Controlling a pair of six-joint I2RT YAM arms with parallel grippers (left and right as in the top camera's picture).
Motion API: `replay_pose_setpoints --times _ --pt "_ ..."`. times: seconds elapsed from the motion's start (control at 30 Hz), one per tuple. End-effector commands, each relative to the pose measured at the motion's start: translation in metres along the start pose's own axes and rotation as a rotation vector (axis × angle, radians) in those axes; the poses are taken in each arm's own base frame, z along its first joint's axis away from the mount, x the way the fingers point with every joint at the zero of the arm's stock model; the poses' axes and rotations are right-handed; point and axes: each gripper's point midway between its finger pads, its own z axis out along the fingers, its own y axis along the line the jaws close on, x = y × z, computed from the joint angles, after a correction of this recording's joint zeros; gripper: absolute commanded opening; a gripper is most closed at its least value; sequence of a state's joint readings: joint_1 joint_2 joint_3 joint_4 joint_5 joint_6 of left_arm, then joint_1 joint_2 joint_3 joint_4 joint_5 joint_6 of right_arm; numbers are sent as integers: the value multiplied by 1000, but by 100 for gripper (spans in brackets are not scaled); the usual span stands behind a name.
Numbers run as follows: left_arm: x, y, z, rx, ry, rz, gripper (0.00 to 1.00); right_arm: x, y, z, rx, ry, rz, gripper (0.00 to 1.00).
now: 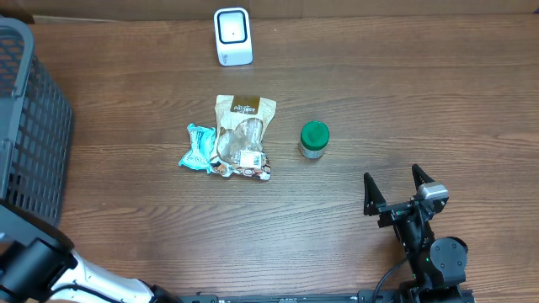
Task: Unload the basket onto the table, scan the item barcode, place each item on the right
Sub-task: 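Reach the left gripper into the basket and grasp a green wipes pack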
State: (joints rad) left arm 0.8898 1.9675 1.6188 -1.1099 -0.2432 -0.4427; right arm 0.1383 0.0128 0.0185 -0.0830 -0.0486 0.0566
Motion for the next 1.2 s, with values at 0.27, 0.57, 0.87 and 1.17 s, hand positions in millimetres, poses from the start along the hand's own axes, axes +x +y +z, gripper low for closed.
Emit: replay_pose_setpoints --times 0.27,0.57,0.87,1.17 --pt "2 -36 -268 598 -484 45 4 2 1 0 -7 -1 6 100" --pt "138 -89 -318 718 -450 557 4 2 1 0 -7 -1 6 100" --pt "216 -142 -228 473 -301 948 4 2 1 0 -7 -1 6 100" --pt "240 -183 -123 326 -152 1031 4 2 1 0 -7 -1 6 100"
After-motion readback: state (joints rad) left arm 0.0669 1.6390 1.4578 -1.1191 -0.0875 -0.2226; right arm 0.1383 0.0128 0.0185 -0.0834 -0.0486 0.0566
